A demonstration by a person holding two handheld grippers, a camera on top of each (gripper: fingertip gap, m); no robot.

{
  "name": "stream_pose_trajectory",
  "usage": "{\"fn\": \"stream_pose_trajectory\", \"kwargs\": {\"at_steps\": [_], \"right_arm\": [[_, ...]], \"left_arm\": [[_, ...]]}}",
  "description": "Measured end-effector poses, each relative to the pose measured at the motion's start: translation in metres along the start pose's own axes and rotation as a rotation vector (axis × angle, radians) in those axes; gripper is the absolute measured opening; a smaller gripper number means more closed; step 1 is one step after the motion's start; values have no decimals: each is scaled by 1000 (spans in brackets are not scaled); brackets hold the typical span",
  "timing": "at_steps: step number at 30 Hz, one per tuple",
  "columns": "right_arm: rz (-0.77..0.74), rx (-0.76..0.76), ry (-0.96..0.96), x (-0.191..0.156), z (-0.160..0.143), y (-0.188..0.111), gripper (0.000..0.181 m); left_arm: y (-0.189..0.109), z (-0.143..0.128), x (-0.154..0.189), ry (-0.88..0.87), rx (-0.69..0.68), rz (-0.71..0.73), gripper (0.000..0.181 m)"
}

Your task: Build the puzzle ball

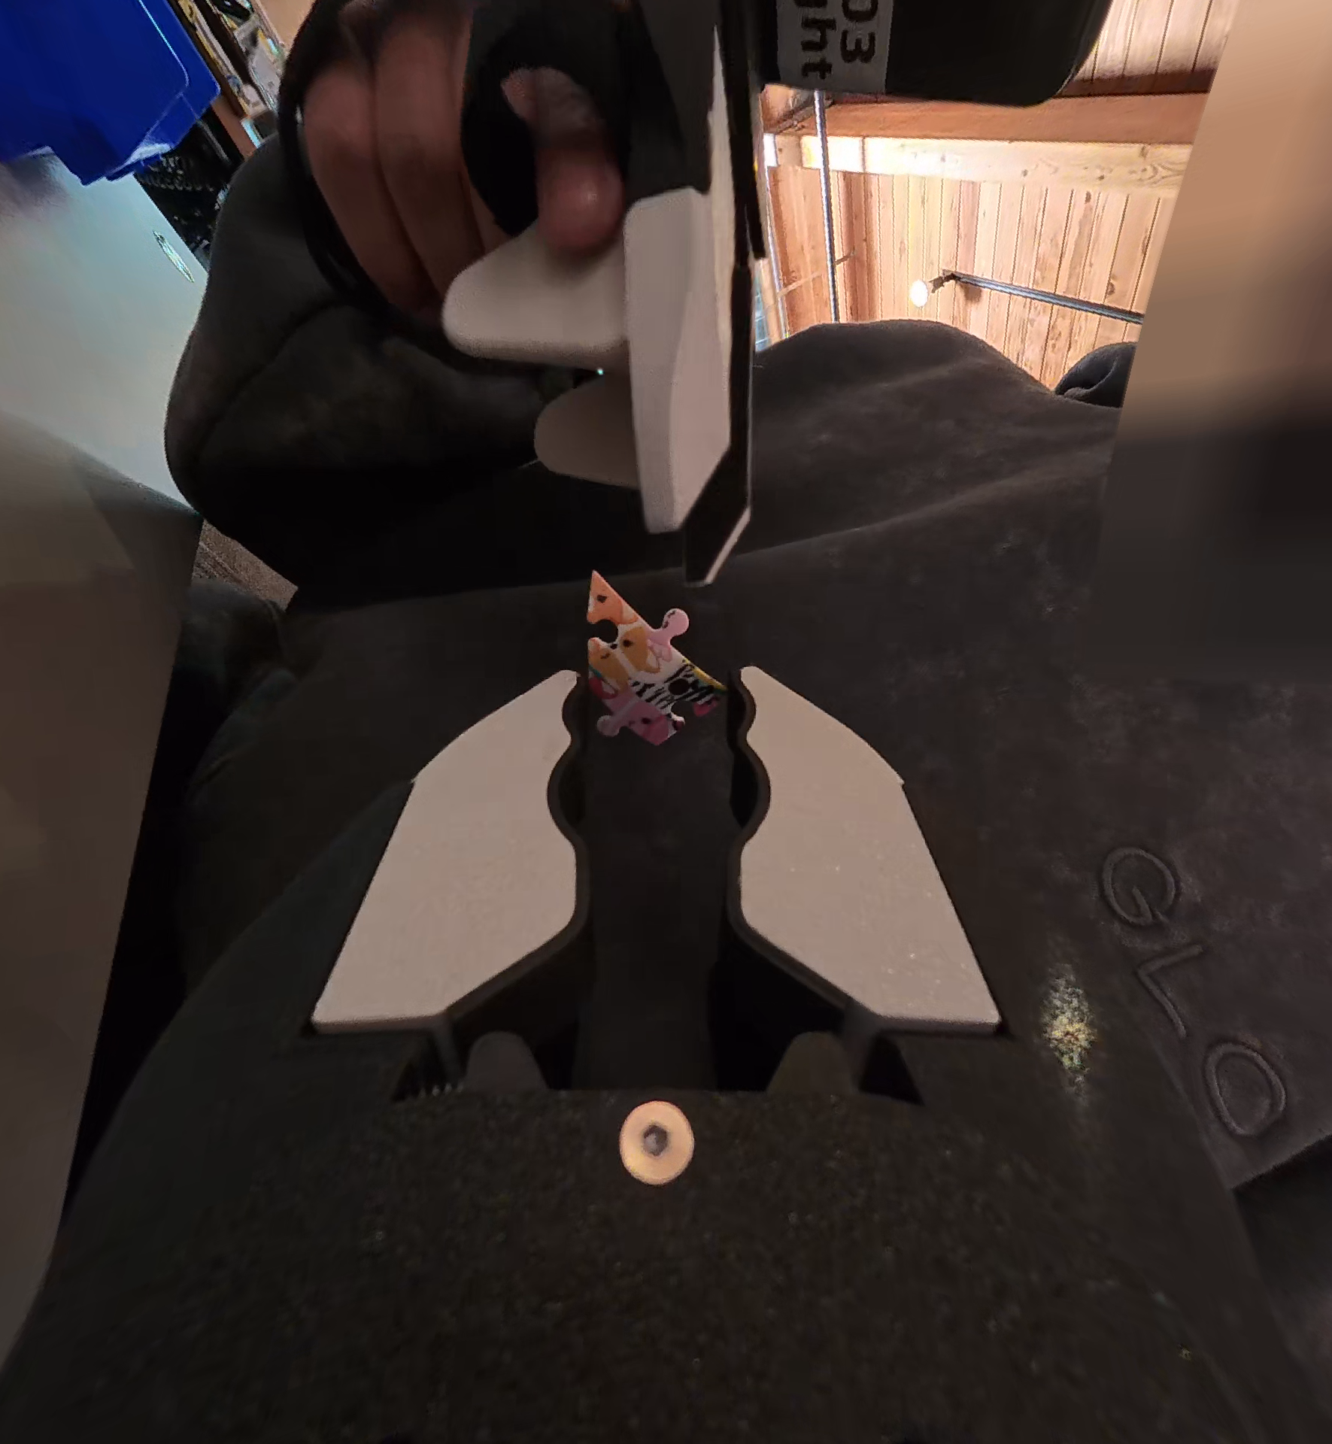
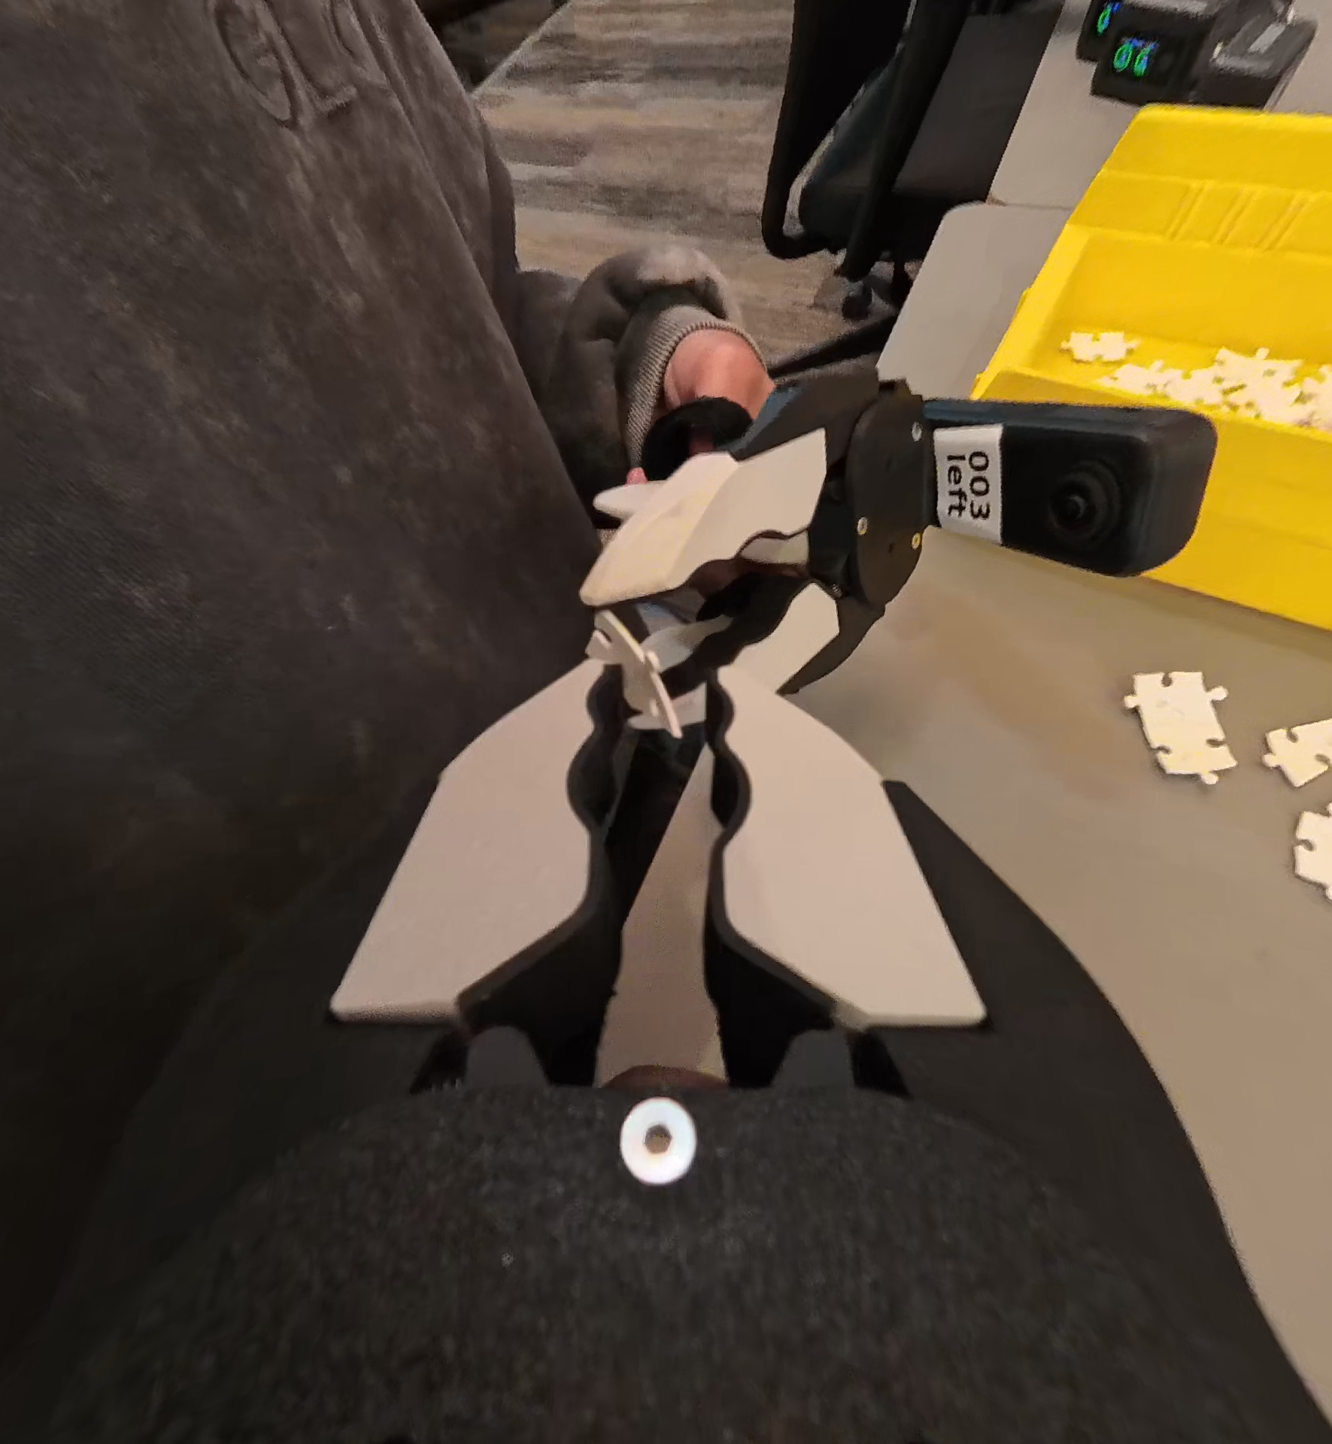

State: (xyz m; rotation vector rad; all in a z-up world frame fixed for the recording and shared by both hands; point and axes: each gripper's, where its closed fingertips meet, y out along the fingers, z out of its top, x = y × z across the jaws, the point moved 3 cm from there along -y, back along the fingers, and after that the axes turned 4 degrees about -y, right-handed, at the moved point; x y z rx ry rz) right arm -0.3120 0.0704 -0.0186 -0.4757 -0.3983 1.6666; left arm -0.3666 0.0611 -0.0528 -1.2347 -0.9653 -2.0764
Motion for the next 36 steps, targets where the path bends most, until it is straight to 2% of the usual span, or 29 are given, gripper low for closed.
{"fn": "stream_pose_trajectory", "kwargs": {"at_steps": [6,9,12,14,16,18,20,23,27,29,32,36], "right_arm": [[50,-55,-38,-7,-3,11,17],[65,-121,-74,-10,-8,17,5],[24,-123,-80,-5,-5,10,2],[-13,-158,-80,4,-9,-1,2],[-120,-223,-64,31,-16,-22,2],[-237,-264,-29,69,-20,-47,2],[-309,-282,30,114,-19,-64,2],[-385,-287,173,198,-23,-64,2],[-270,-394,519,287,-69,-21,2],[-255,-373,669,321,-85,-1,2],[-207,-357,778,352,-94,20,2],[-210,-426,764,372,-102,30,2]], "left_arm": [[6,-2,-1,-8,-28,-3,33],[7,-2,-2,-9,-32,3,33],[-3,7,3,20,57,-8,33],[-15,13,5,72,132,42,41],[-28,13,-1,141,180,205,51],[-38,8,-14,249,161,448,55],[-39,5,-17,379,123,605,54],[-29,11,-8,524,153,640,54],[-25,11,-6,510,149,630,49],[-29,12,-5,507,164,638,46],[-37,16,3,522,216,617,45],[-48,17,14,613,262,652,46]]}}
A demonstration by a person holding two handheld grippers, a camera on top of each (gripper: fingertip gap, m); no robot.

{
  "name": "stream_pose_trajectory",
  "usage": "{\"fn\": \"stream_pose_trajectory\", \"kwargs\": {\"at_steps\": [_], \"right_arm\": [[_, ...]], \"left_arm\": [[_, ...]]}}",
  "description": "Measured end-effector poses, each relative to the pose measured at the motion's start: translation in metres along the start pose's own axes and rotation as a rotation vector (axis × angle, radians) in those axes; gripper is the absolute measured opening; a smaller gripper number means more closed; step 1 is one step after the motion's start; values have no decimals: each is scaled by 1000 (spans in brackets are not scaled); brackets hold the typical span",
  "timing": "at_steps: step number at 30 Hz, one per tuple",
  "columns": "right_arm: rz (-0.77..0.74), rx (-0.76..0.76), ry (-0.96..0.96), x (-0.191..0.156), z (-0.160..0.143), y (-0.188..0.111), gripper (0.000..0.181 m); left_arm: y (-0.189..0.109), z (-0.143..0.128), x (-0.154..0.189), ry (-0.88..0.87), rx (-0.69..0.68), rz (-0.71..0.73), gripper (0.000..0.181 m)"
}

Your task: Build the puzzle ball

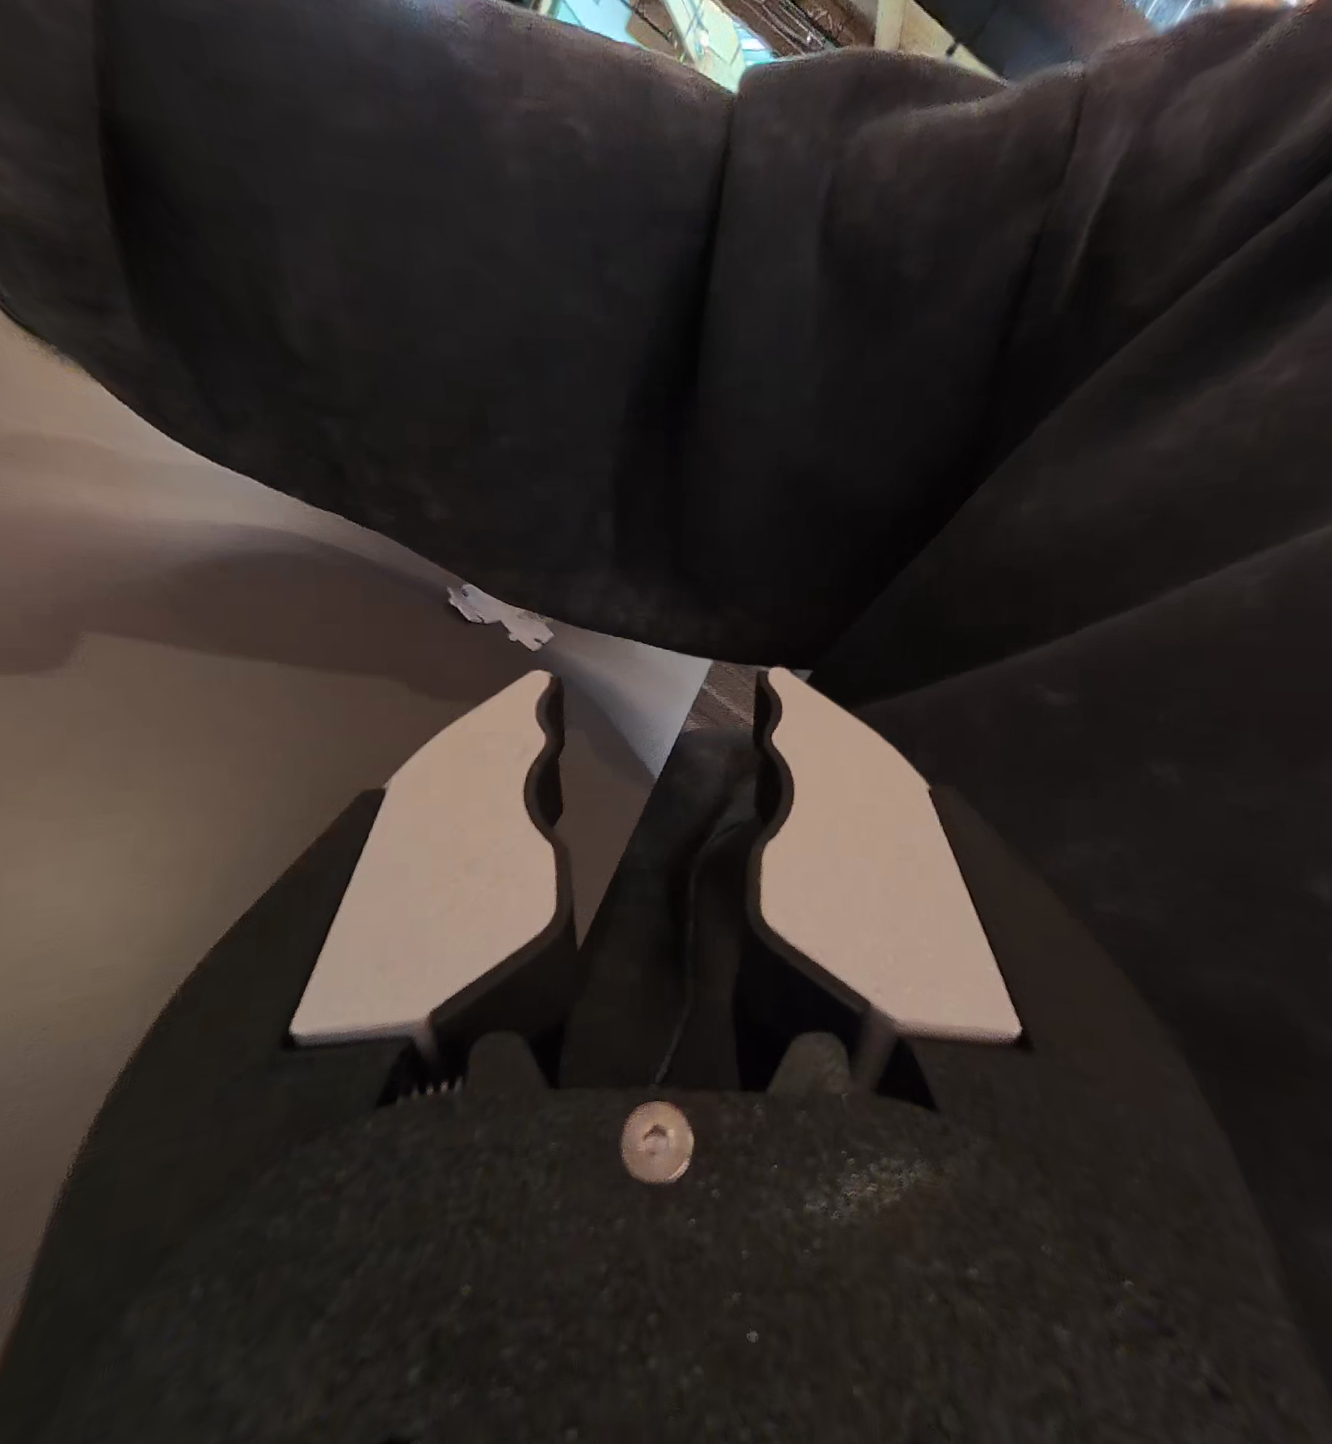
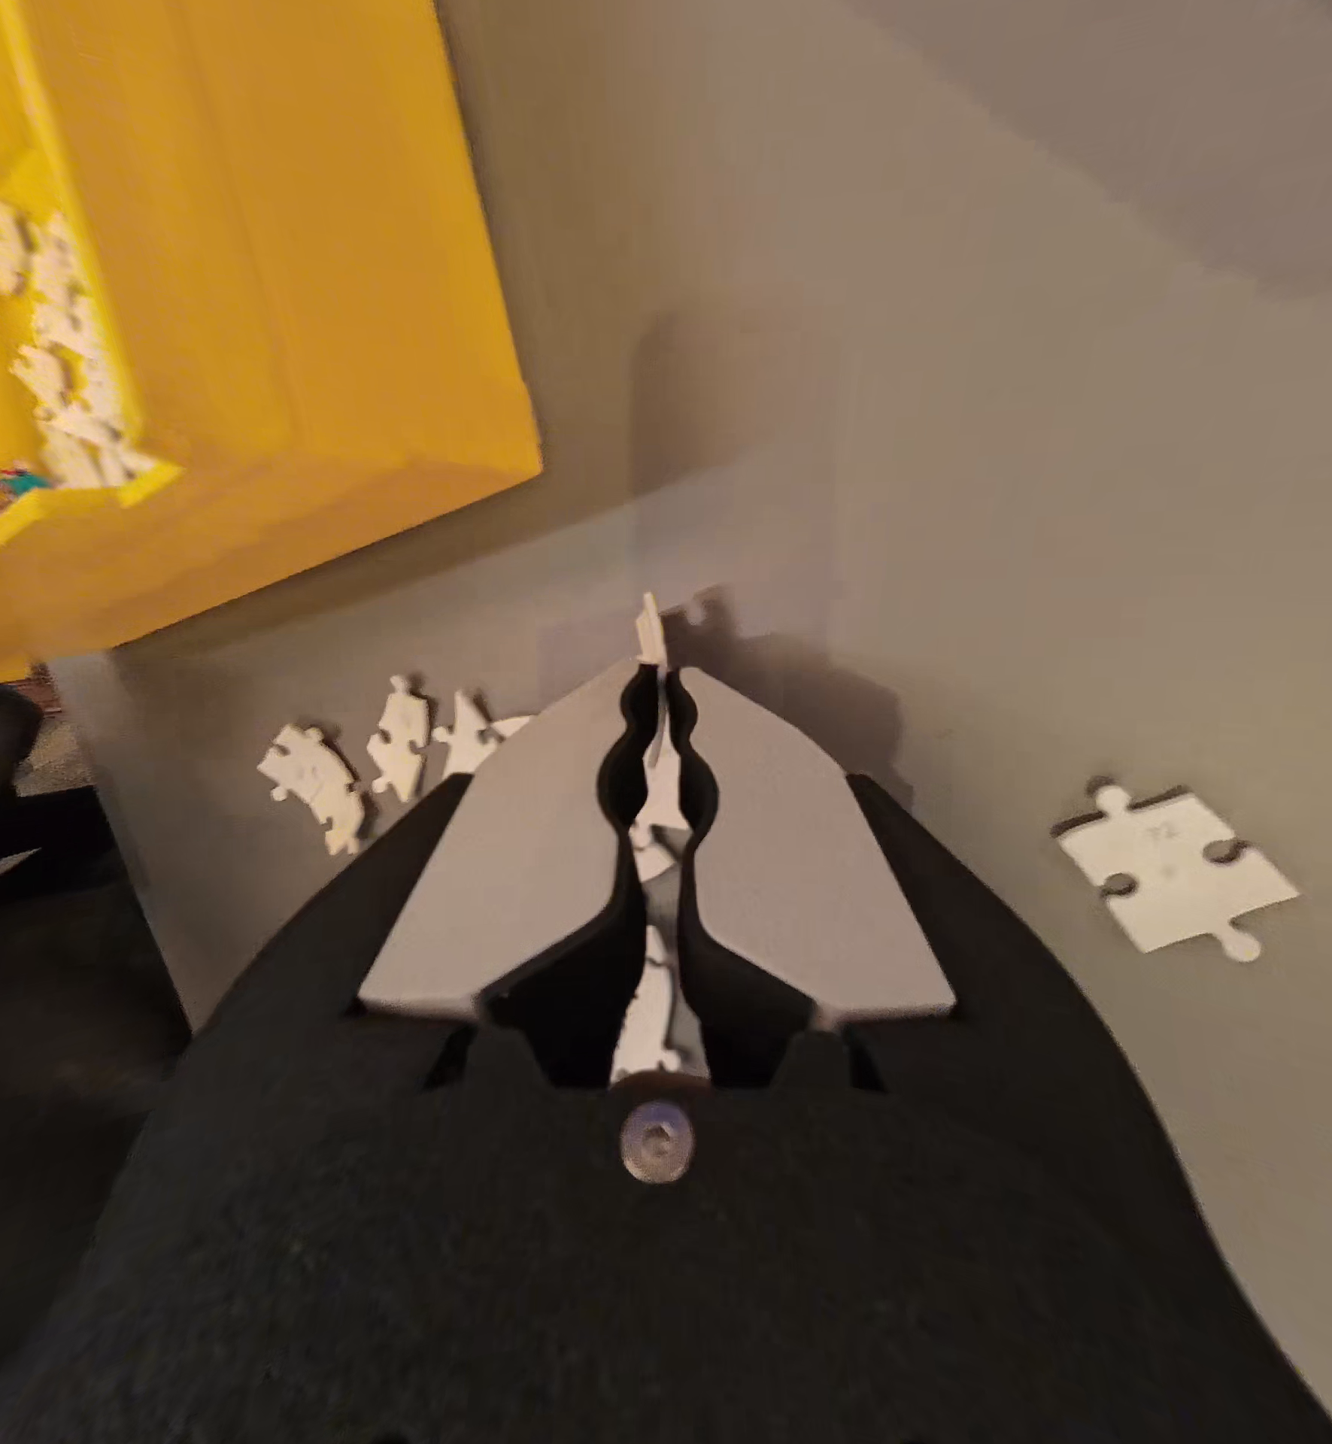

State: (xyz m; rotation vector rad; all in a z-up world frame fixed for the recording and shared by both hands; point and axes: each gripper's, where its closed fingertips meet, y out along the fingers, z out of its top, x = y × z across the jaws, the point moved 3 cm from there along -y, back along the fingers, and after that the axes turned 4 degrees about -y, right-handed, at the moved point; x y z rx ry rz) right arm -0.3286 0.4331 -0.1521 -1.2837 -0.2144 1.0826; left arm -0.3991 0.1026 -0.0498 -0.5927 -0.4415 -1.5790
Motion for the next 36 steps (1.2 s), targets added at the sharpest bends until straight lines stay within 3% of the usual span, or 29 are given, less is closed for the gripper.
{"fn": "stream_pose_trajectory", "kwargs": {"at_steps": [5,12,16,18,20,23,25,27,31,36], "right_arm": [[-7,10,25,12,2,4,6],[-42,44,-7,20,-4,5,16],[-74,96,-81,9,3,-27,17],[-110,186,-172,-17,8,-68,15],[-117,278,-306,-67,0,-114,18],[-87,295,-422,-143,-50,-159,23],[-80,321,-436,-182,-92,-169,26],[-140,383,-432,-204,-129,-166,27],[-242,543,-318,-224,-177,-132,28],[-336,586,-217,-220,-197,-79,33]], "left_arm": [[-6,5,9,109,42,27,56],[-2,2,6,69,9,17,56],[-15,16,0,137,115,107,55],[-31,30,3,158,195,132,53],[-53,45,14,198,287,139,46],[-97,67,28,259,413,167,50],[-130,73,20,257,453,269,50],[-161,70,-5,193,436,433,48],[-208,35,-68,-28,229,729,58],[-218,17,-104,1,-57,995,61]]}}
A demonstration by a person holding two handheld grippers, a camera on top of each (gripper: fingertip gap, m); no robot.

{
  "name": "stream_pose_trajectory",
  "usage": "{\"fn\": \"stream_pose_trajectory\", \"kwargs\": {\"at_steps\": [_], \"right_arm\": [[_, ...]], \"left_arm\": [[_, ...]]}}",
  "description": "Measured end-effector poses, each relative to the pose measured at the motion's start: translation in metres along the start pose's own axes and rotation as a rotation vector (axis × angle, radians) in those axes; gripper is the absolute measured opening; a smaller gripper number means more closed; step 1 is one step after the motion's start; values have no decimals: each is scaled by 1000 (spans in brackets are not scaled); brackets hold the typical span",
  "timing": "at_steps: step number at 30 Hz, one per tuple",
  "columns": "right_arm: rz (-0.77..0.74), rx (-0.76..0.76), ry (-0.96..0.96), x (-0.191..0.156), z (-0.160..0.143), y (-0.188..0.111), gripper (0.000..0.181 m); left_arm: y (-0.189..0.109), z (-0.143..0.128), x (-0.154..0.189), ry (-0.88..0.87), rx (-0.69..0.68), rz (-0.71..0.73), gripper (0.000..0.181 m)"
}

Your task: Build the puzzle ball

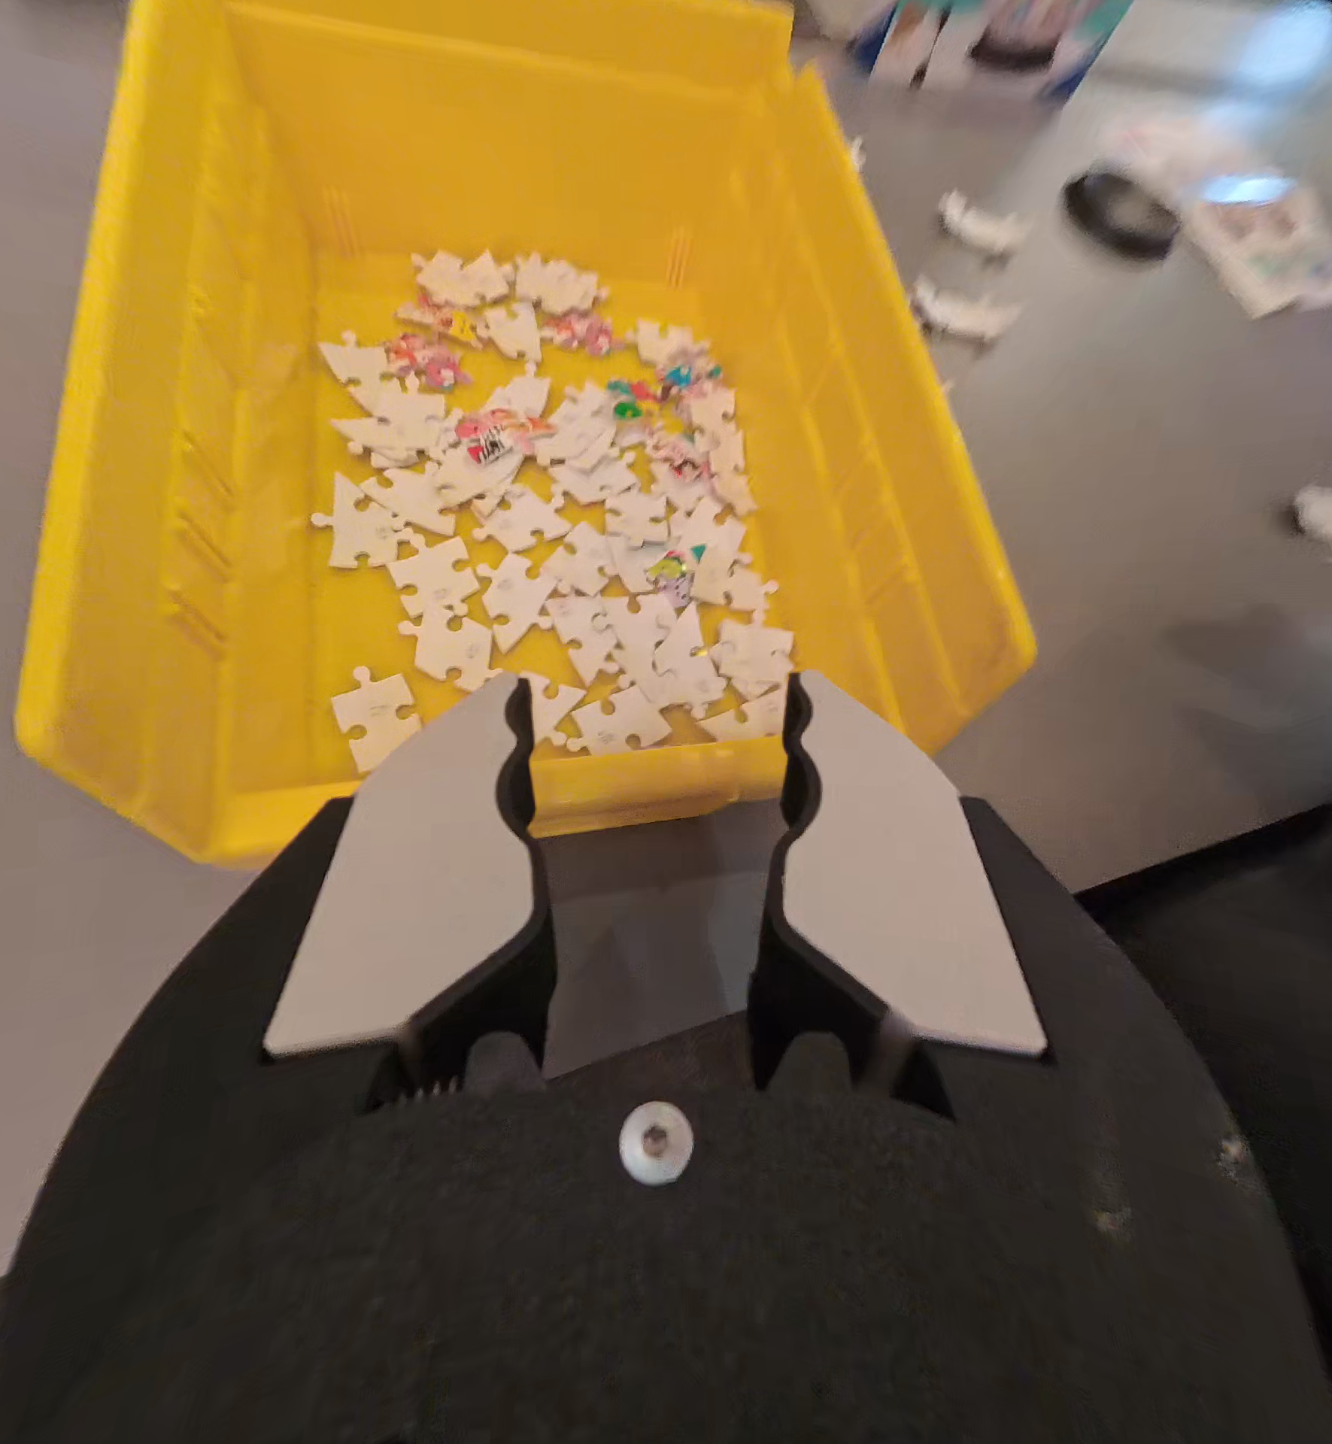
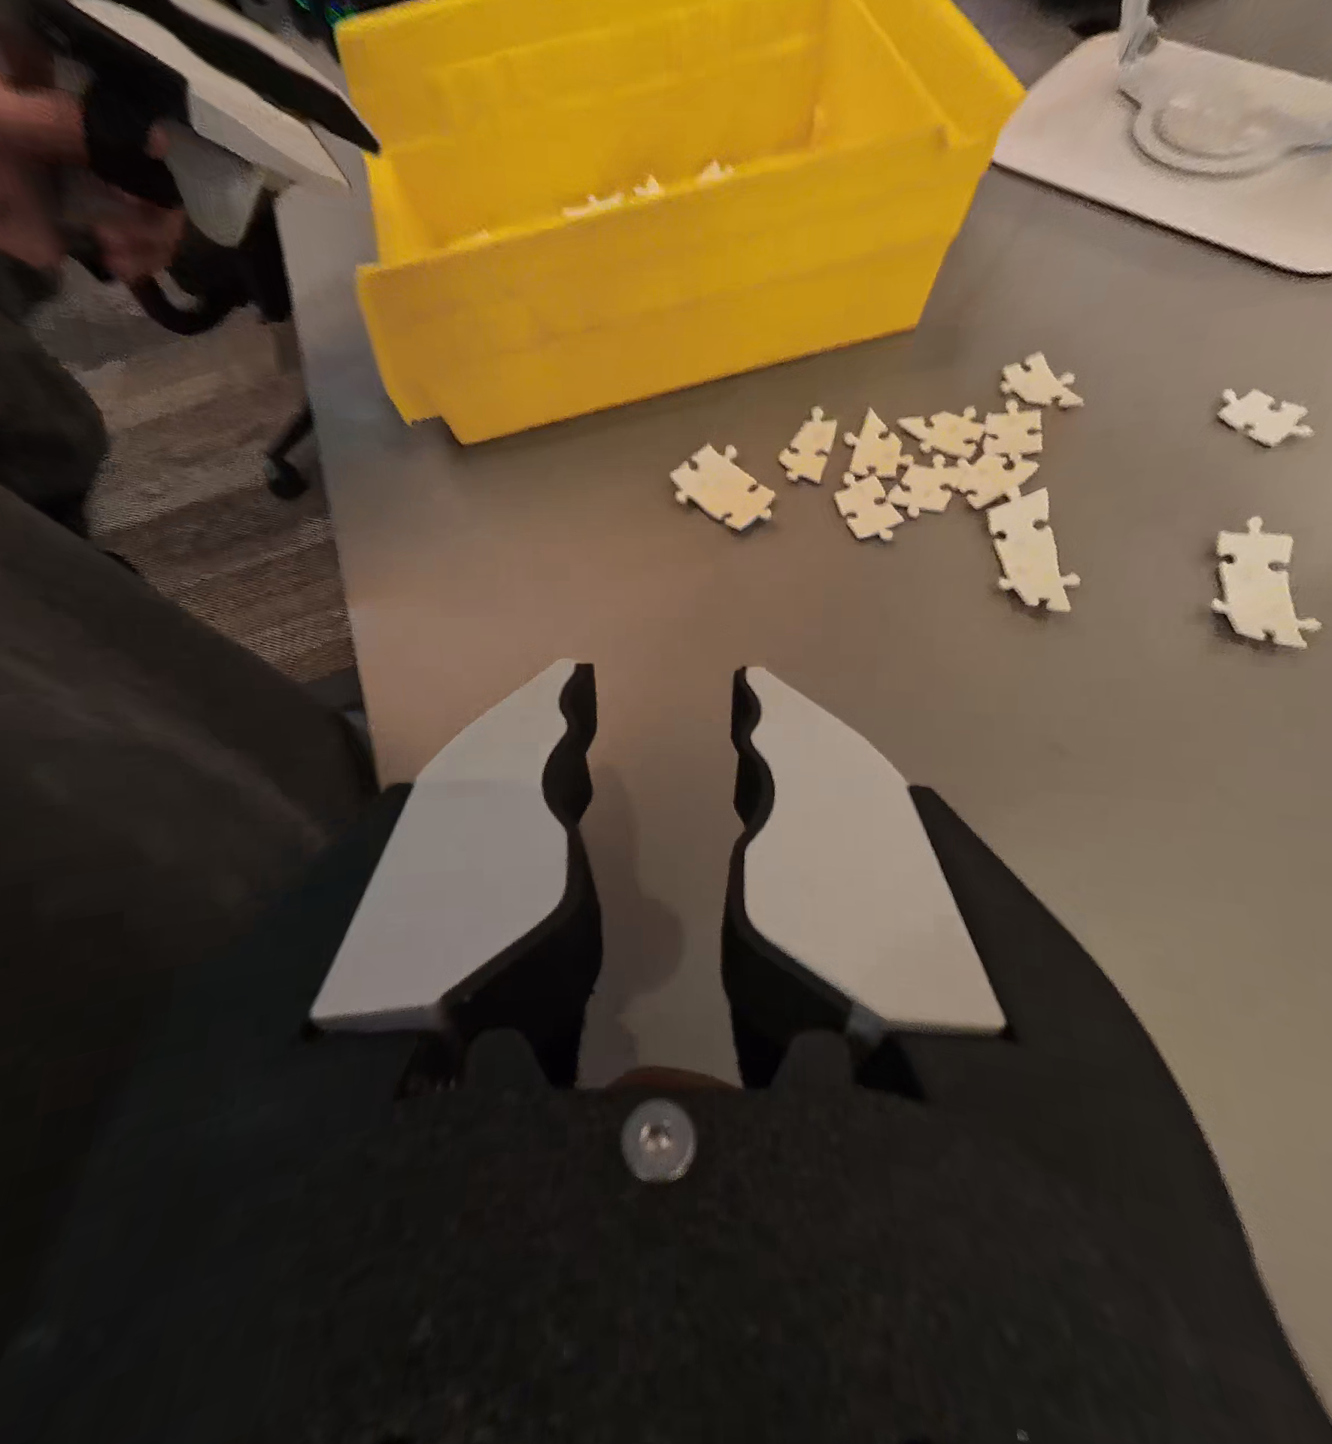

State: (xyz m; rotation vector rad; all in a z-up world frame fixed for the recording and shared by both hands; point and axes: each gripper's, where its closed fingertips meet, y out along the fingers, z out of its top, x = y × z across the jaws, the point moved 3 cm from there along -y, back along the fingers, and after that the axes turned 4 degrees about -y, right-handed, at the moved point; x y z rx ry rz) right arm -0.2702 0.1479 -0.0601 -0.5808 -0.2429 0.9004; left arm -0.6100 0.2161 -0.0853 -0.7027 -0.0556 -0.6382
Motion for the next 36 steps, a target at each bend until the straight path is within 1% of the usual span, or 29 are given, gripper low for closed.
{"fn": "stream_pose_trajectory", "kwargs": {"at_steps": [2,5,7,9,11,12,15,17,22,24,26,28,29,30,31,33,35,36], "right_arm": [[3,8,-2,-2,-6,7,33],[52,11,44,1,-12,11,32],[77,4,87,6,-15,12,32],[85,17,115,11,-15,11,32],[81,30,126,15,-15,10,31],[83,33,128,16,-15,11,31],[100,16,119,15,-18,14,31],[100,1,103,13,-20,14,31],[66,-14,105,18,-24,10,31],[59,-11,127,21,-26,8,31],[61,-9,148,22,-28,7,31],[63,-10,154,21,-29,7,31],[62,-12,151,20,-29,7,31],[63,-15,145,19,-29,7,30],[64,-19,139,18,-29,7,30],[61,-23,128,17,-29,7,30],[58,-22,125,16,-28,6,29],[59,-21,126,16,-27,6,29]], "left_arm": [[12,-3,-1,46,-89,34,62],[31,-9,0,82,-221,46,62],[36,-10,-1,109,-264,57,61],[37,-5,-2,126,-273,59,55],[40,0,-1,141,-291,29,45],[44,3,-2,154,-310,21,44],[61,8,-8,227,-395,18,45],[73,9,-10,273,-451,-11,46],[92,-5,-16,315,-644,-110,43],[97,-8,-14,338,-695,-144,43],[102,-11,-13,394,-737,-146,42],[105,-10,-14,464,-752,-118,31],[106,-10,-15,488,-762,-110,22],[106,-11,-16,504,-780,-108,8],[106,-10,-18,510,-790,-103,6],[108,-5,-23,486,-768,-81,5],[106,1,-29,425,-740,-63,3],[104,3,-27,393,-723,-85,3]]}}
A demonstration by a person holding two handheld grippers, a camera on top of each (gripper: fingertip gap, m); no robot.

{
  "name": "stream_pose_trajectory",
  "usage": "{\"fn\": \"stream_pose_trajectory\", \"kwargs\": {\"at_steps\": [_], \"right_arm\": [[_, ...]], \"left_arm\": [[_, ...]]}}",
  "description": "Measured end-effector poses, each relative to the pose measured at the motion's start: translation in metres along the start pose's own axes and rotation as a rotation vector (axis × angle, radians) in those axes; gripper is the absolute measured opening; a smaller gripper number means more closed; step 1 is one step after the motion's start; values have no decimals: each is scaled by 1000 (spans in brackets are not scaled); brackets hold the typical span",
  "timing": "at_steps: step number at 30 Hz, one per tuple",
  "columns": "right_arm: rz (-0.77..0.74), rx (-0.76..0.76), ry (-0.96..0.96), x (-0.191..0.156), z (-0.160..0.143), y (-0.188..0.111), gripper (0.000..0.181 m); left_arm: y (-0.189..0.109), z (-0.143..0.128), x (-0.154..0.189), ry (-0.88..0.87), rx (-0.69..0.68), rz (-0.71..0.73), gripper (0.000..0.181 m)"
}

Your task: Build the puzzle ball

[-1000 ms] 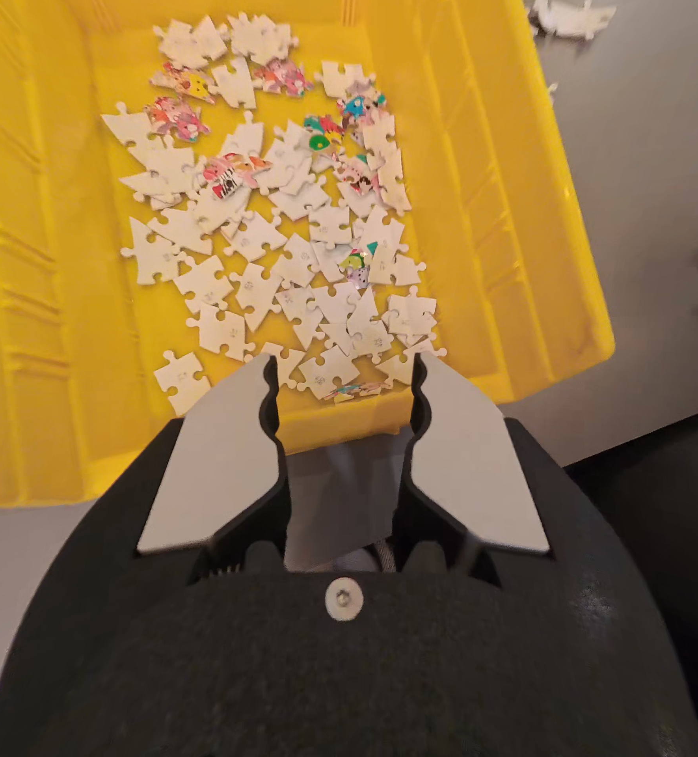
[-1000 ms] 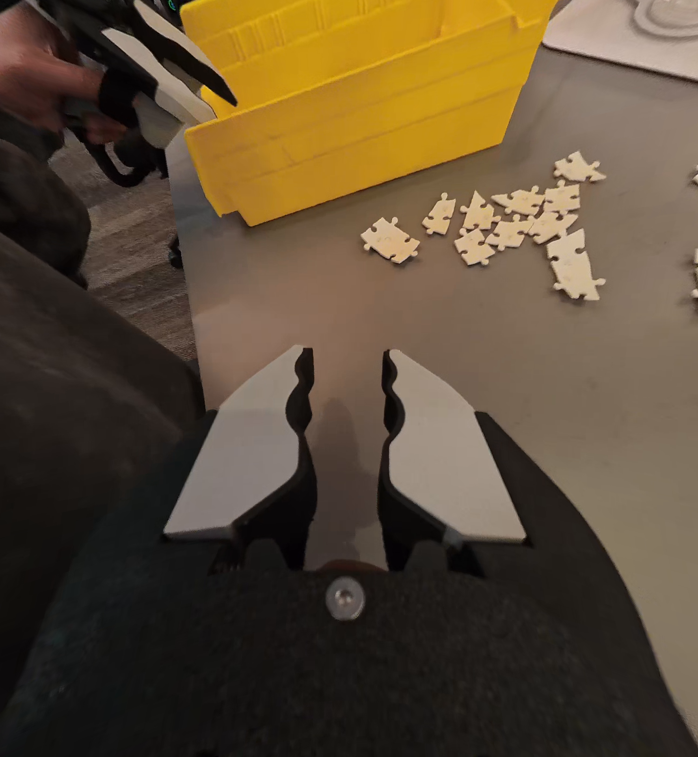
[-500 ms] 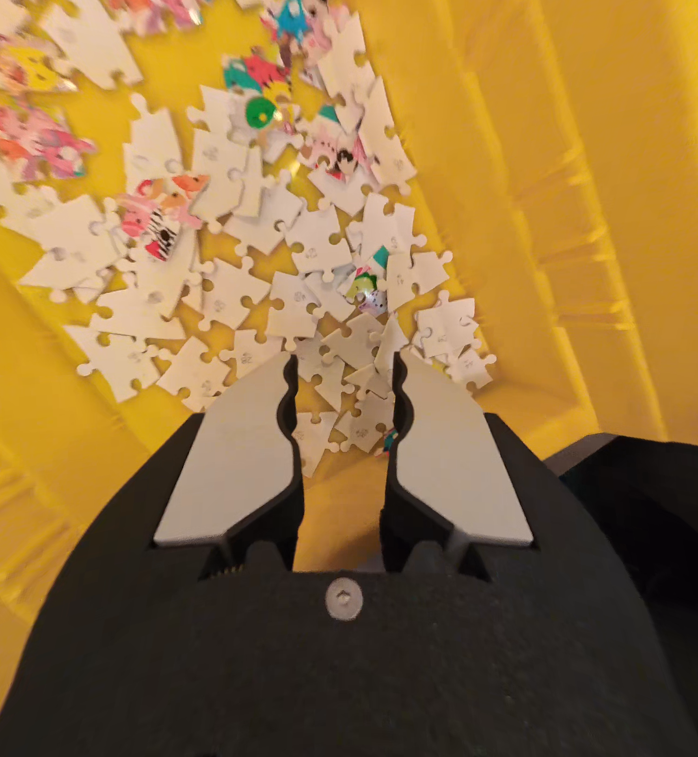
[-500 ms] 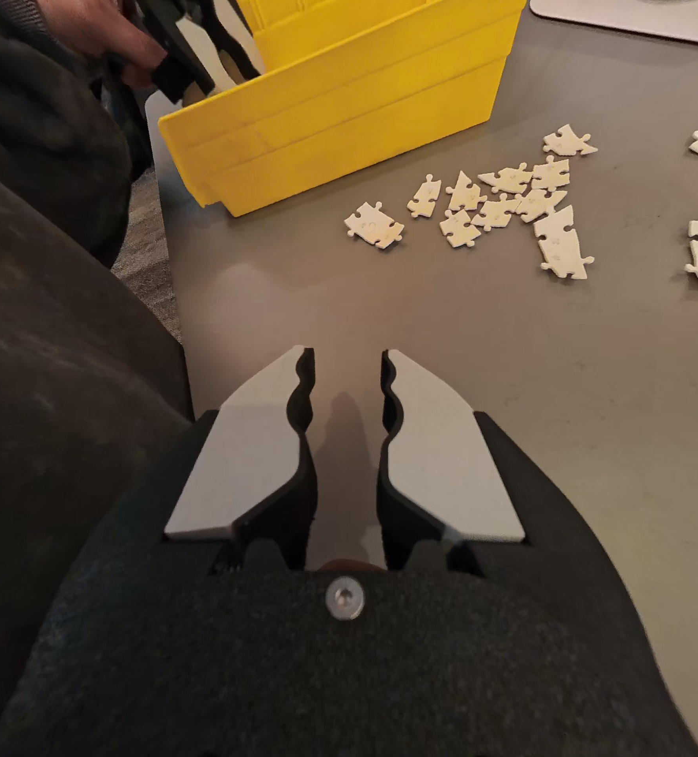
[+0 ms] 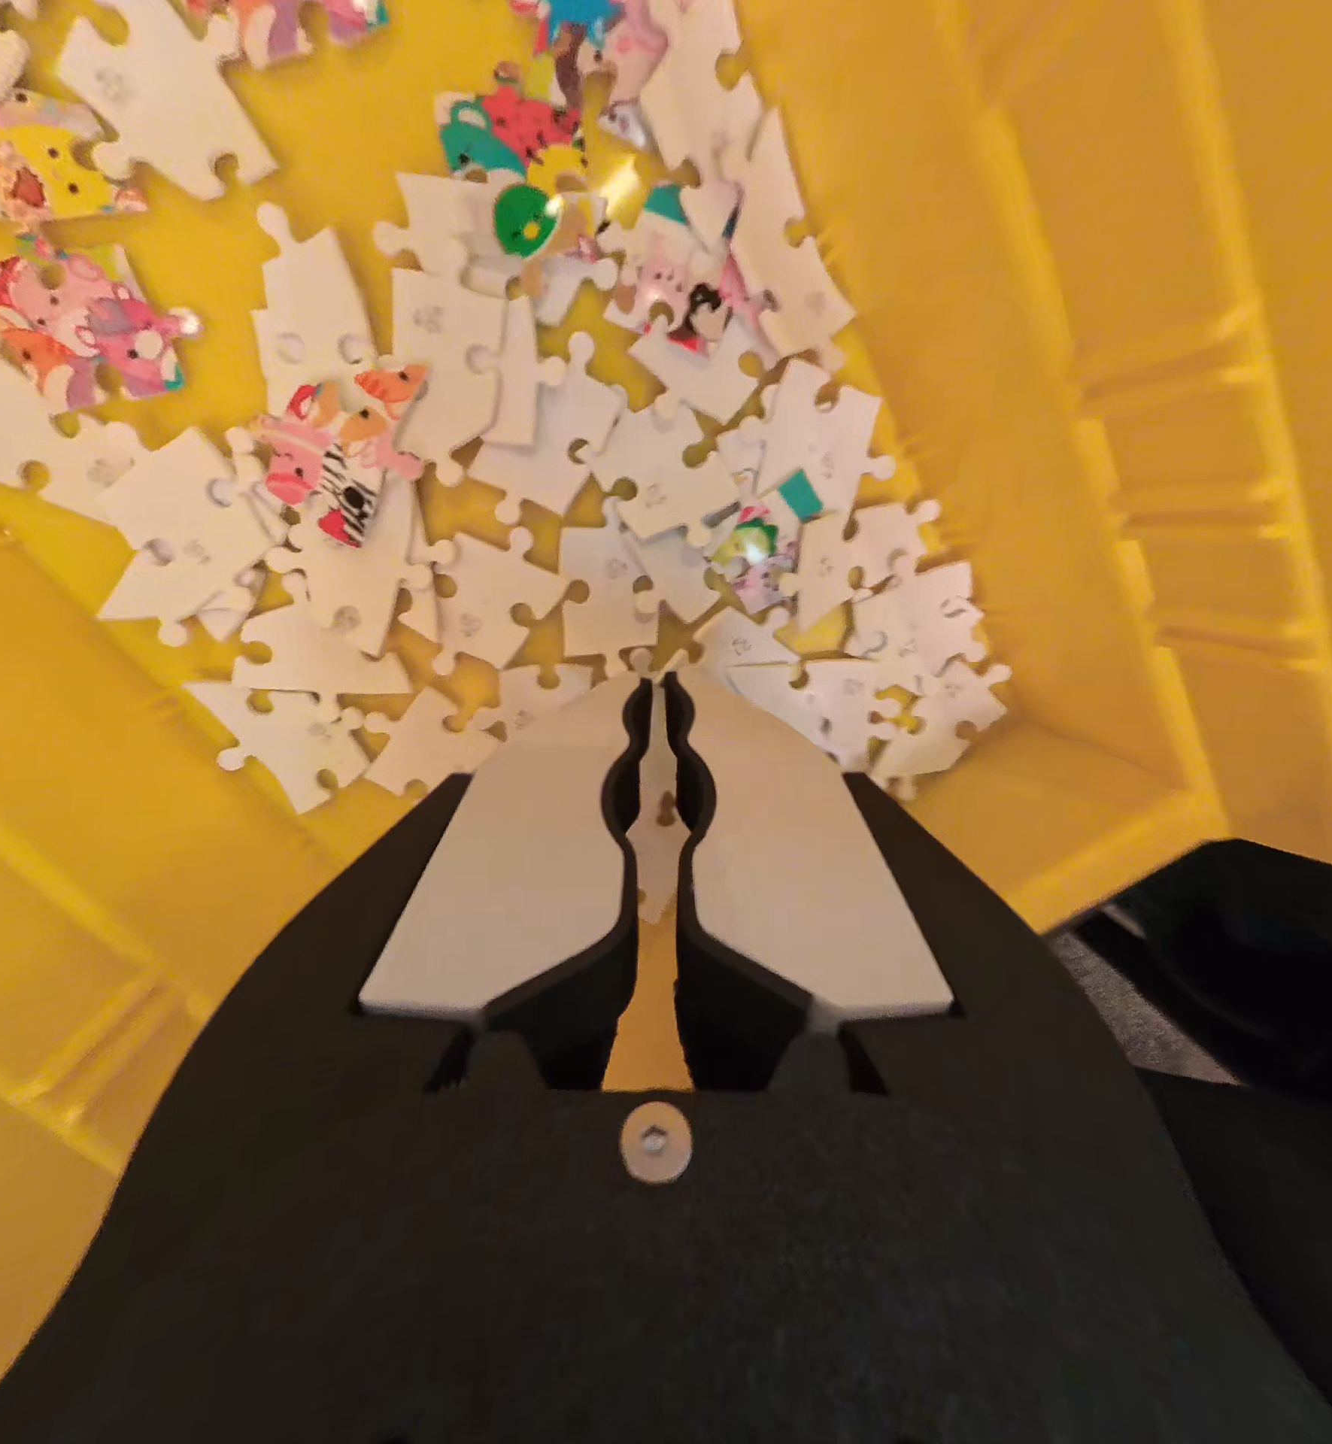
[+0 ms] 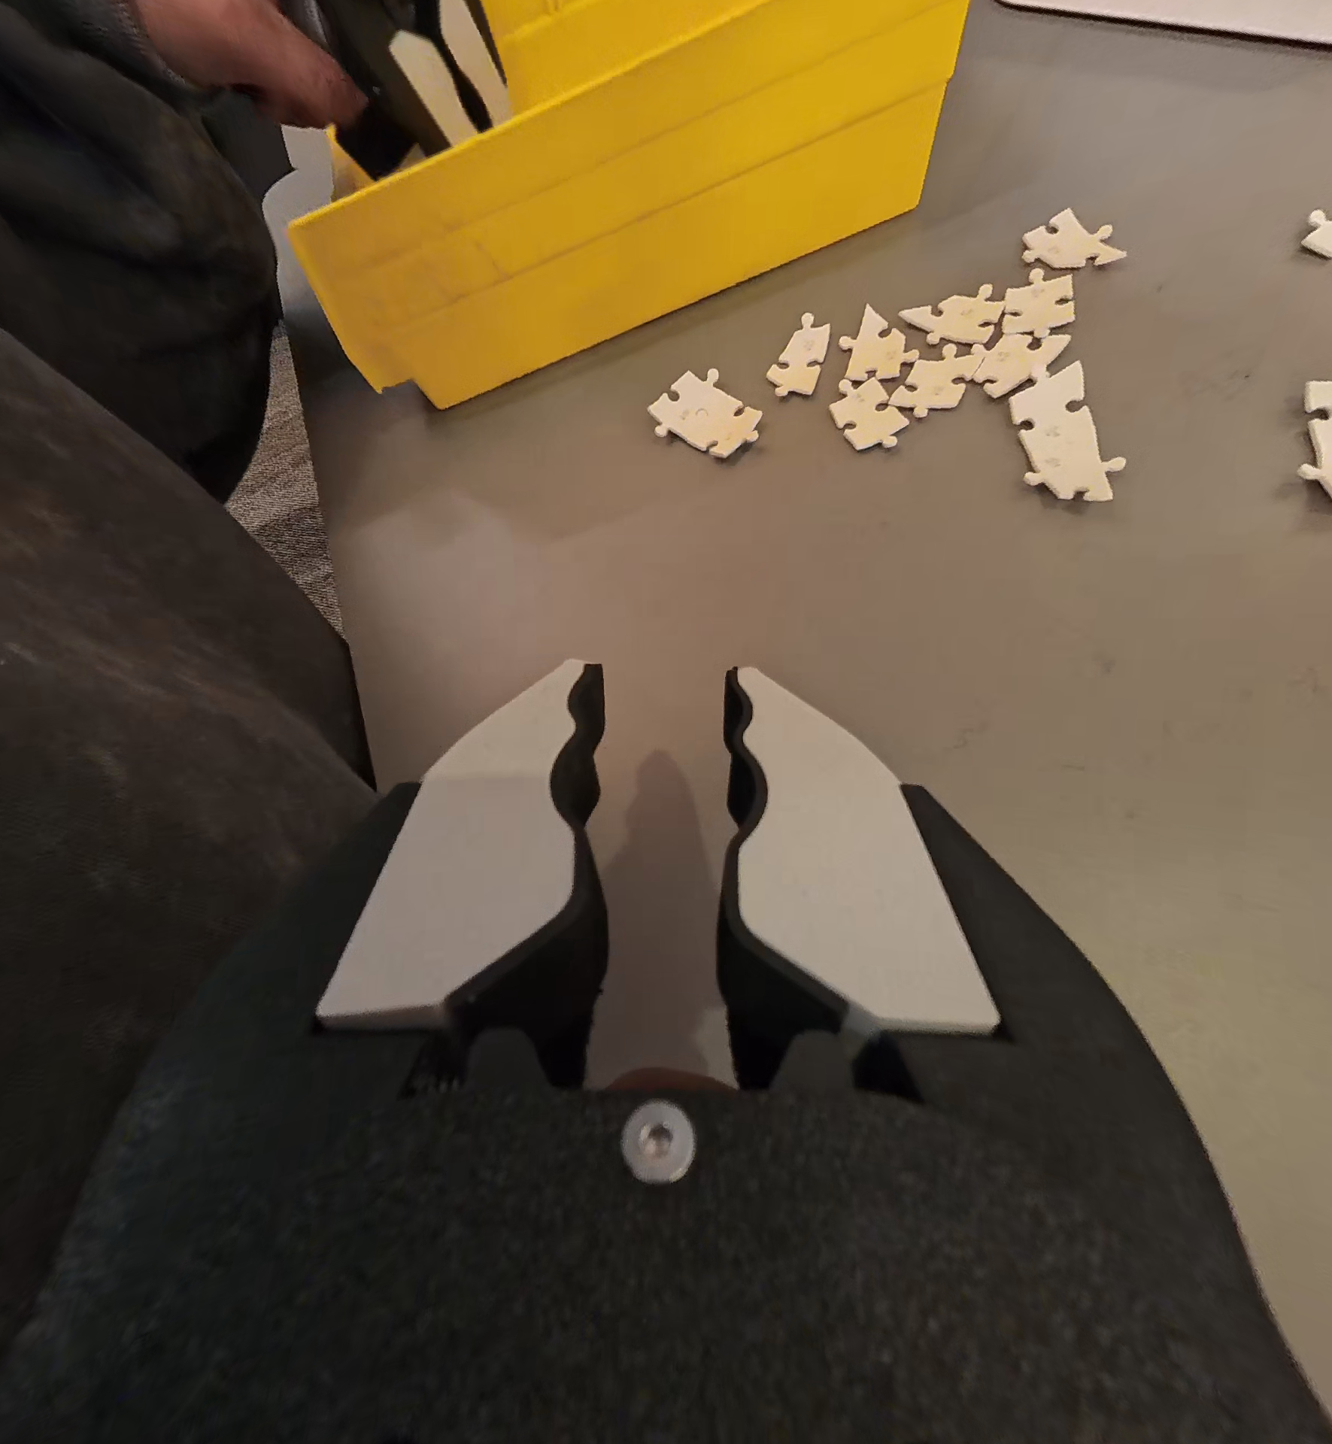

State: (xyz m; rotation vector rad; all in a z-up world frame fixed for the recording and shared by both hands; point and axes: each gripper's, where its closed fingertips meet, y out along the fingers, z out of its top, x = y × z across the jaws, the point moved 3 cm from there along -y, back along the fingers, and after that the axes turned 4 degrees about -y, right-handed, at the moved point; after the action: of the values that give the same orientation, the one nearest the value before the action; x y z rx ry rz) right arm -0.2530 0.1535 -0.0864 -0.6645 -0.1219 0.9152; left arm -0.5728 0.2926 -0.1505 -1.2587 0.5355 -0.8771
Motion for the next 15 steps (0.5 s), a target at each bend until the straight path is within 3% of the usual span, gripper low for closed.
{"fn": "stream_pose_trajectory", "kwargs": {"at_steps": [4,10,12,15], "right_arm": [[0,0,-4,-3,2,1,29],[2,-15,-20,-9,1,3,28],[-2,-20,-25,-11,1,3,28],[-11,-25,-28,-12,0,1,28]], "left_arm": [[-10,-2,13,31,60,-60,17],[0,-5,26,78,15,-94,48],[3,-3,28,79,6,-97,46],[11,-5,26,129,-50,-41,24]]}}
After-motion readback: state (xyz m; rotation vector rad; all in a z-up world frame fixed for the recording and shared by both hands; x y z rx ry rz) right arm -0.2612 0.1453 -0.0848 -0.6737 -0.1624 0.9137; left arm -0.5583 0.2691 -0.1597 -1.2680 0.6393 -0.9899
